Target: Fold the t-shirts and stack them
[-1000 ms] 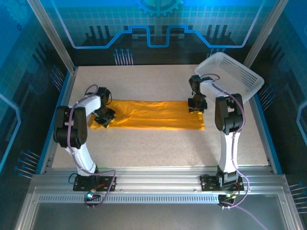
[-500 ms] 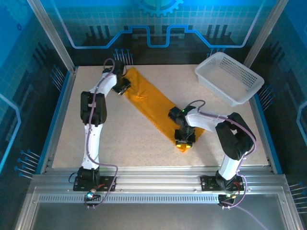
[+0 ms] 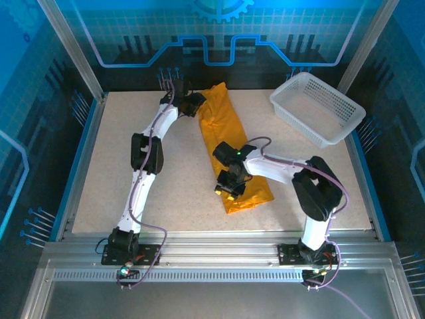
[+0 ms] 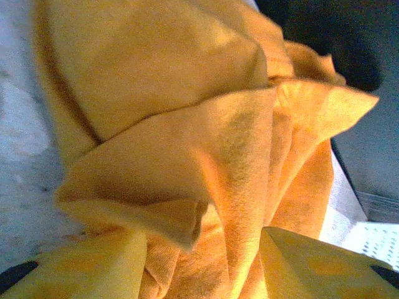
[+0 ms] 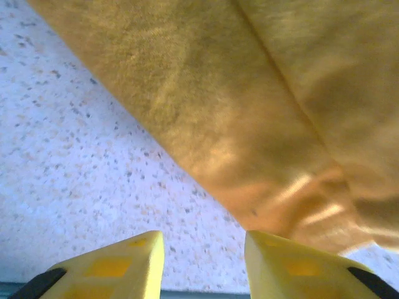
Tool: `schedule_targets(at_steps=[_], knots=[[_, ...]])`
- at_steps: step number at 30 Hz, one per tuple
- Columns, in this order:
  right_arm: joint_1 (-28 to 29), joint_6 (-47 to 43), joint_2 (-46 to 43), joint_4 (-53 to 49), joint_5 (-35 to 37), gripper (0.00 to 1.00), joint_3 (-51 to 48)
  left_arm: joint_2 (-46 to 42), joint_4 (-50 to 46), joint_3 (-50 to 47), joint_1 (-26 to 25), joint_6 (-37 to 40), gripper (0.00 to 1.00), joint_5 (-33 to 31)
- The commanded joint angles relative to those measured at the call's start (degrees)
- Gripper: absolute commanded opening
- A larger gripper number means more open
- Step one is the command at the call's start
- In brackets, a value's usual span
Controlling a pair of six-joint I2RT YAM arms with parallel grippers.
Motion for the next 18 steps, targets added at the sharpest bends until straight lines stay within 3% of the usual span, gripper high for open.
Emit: schedule_targets(at_steps=[1,3,5,9,12,15,18], knots=[[-2.7,-2.9,-6.8,-7.1,2.9,0.41,-1.4,-11.9,-9.8,-3.5,0.1,5.4,0.52,-11.0],[-5.7,-8.6,-9.8,-8.8,5.1,0.43,-2.8,-19.8,-12.5,-12.2,-0.4,6.9,0.52,-17.3],[-9.4,-15.6,-11.8,-8.1,5.8,0.44,-4.7,-27.1,-10.0,-23.4,-1.2,7.4,0.51,-17.6],[-18.4,-29.7,-10.8,-7.6,7.1,0.4,-5.6,-39.8,-2.3,-47.4,-4.2,0.1,0.45,-7.2],[-21.5,-37.3,-6.7,-6.1,5.9,0.37,-4.3,-45.2,3.7,-62.6,-9.0,-6.3,0.41,1.3],[-21.7,-41.5,-1.5,-6.8,5.1,0.33,-2.1,-48.6,10.9,-73.0,-14.7,-12.6,0.41,4.8],[-20.9,-41.8,1.3,-6.1,4.7,0.32,-2.5,-48.8,13.8,-75.7,-19.7,-15.1,0.41,3.3]])
